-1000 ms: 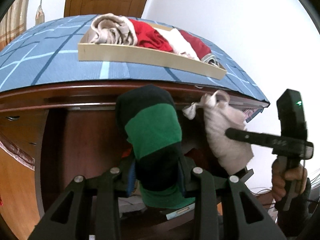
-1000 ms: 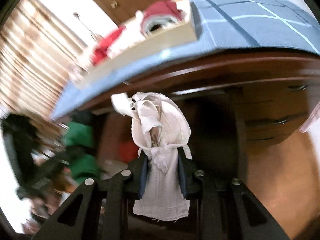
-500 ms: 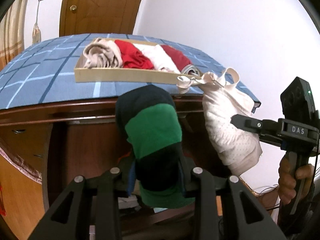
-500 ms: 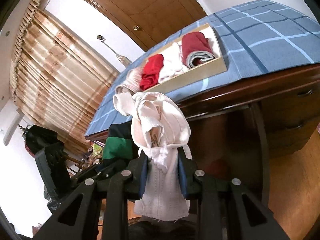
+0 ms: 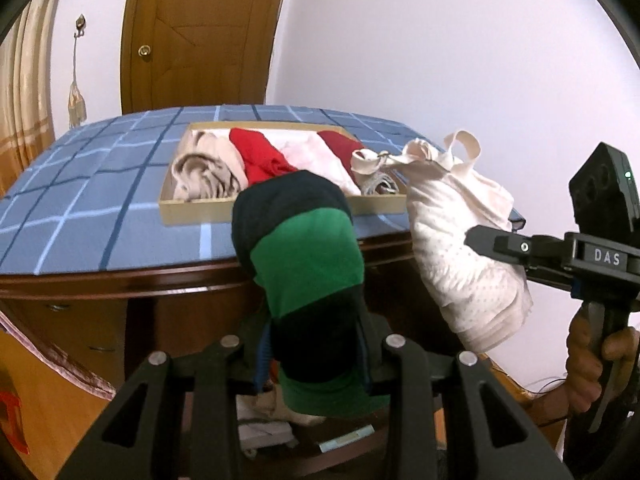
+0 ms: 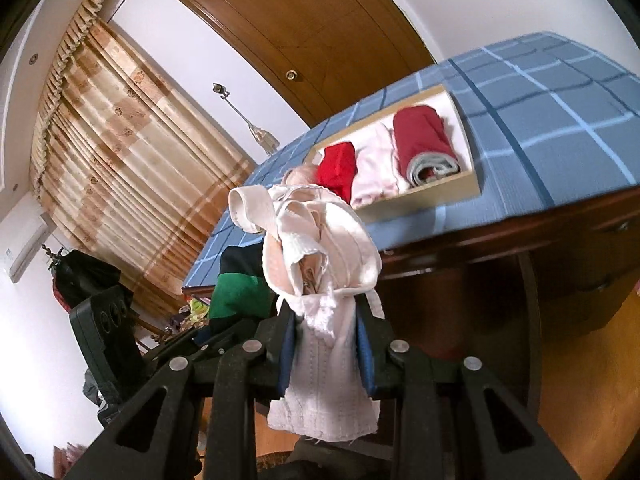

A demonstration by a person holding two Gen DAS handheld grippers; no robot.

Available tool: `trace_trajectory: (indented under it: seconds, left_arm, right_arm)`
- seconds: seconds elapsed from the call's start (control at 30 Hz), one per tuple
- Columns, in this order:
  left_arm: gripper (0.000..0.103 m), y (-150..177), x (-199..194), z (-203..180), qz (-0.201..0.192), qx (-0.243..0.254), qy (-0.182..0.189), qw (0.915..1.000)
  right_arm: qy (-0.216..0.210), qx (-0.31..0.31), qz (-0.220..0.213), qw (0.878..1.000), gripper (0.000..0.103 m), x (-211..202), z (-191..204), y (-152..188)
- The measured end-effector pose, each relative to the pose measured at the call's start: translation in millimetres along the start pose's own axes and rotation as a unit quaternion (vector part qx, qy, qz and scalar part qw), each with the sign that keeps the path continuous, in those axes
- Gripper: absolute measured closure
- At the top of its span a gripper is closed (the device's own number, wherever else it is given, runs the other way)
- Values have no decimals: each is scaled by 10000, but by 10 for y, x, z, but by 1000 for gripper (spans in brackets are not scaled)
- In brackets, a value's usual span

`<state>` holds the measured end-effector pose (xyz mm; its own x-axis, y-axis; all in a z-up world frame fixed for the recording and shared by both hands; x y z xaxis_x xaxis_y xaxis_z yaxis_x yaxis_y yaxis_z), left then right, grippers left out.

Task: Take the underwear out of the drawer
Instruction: 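Lift the green sock and white underwear out of the drawer toward the tray, then lower the green sock into the tray while the right tool lowers the white underwear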

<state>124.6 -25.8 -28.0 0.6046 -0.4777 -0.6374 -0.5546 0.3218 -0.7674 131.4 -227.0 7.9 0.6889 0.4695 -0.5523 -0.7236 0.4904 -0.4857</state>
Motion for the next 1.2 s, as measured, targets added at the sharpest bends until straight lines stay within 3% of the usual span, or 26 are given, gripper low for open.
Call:
trace_trajectory:
  seconds: [0.7,1.2]
  left_arm:
    - [71,-672,136,174,-268,406,-475,9977]
    - [71,-1053,363,504,-392,425,-705,9958]
  right_arm:
    - [5,-49,-466,9989,74,171,310,-563]
    - [294,80,-838,9960,74,312,232,-1021]
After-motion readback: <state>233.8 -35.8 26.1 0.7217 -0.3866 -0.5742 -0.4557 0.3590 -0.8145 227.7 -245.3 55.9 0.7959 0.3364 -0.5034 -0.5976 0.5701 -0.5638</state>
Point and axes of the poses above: each gripper's, at about its wrist camera, not at the fingertips, and x roughly the way its jaws point, z to its left, y to its underside, the point moved 4 cm from there along x, roughly the way its jaws point, and after that the axes turned 9 degrees about x, right-handed, at the moved point
